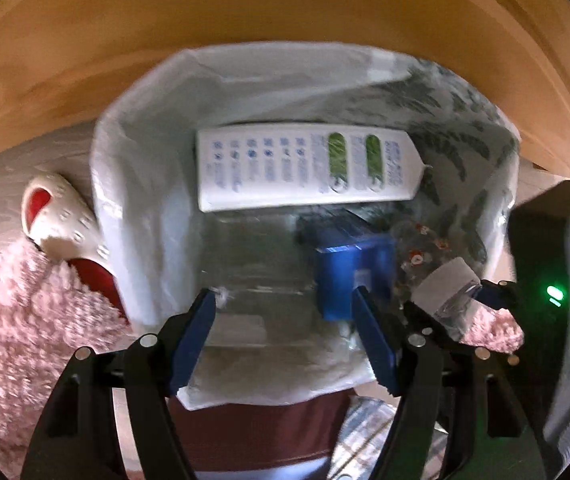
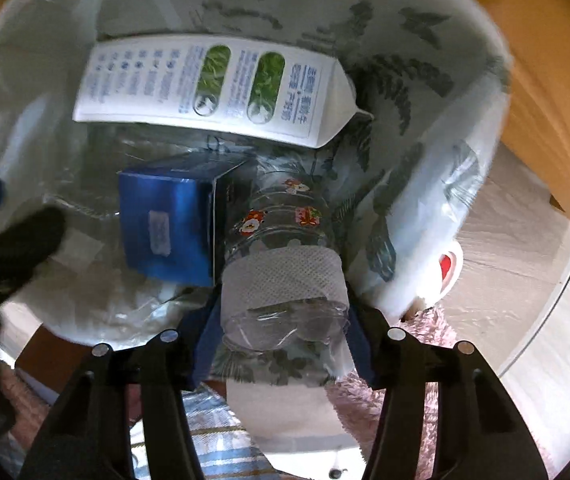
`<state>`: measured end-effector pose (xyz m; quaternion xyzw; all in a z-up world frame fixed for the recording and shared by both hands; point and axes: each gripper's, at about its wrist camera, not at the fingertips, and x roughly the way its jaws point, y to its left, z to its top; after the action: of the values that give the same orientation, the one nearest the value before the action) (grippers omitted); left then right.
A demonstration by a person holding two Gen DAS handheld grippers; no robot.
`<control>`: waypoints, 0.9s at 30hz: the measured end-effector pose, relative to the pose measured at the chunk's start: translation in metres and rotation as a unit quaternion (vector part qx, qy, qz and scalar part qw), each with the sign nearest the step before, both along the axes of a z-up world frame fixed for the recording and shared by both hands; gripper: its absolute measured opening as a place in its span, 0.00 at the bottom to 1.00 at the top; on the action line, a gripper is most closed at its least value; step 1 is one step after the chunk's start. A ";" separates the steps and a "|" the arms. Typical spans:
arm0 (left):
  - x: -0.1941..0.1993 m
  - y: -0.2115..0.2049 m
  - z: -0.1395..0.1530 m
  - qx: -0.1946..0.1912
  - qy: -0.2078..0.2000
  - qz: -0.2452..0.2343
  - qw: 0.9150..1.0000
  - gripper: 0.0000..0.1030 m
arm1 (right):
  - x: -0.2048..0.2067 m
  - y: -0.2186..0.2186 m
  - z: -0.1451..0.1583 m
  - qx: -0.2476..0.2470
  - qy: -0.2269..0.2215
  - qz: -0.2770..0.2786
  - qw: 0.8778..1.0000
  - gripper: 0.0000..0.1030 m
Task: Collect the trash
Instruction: 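Lower the clear bottle deeper into the bag with the right tool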
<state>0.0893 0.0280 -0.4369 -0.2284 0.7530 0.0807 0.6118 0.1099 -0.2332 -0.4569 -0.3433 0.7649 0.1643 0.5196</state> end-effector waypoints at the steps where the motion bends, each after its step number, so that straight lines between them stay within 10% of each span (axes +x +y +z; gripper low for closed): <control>1: 0.000 0.004 0.001 0.003 0.001 0.003 1.000 0.65 | 0.000 0.003 -0.004 -0.007 -0.001 0.006 1.000 0.53; 14: -0.029 0.044 0.021 0.046 0.002 0.037 0.998 0.65 | -0.013 0.018 -0.035 -0.029 -0.010 0.043 0.999 0.53; 27: -0.027 0.017 0.010 0.030 0.010 -0.027 0.999 0.68 | -0.019 0.021 -0.013 -0.011 -0.014 0.052 0.998 0.60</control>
<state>0.0618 0.0447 -0.4273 -0.1890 0.7622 0.0890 0.6127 0.0909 -0.2118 -0.4695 -0.3907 0.7403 0.1779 0.5173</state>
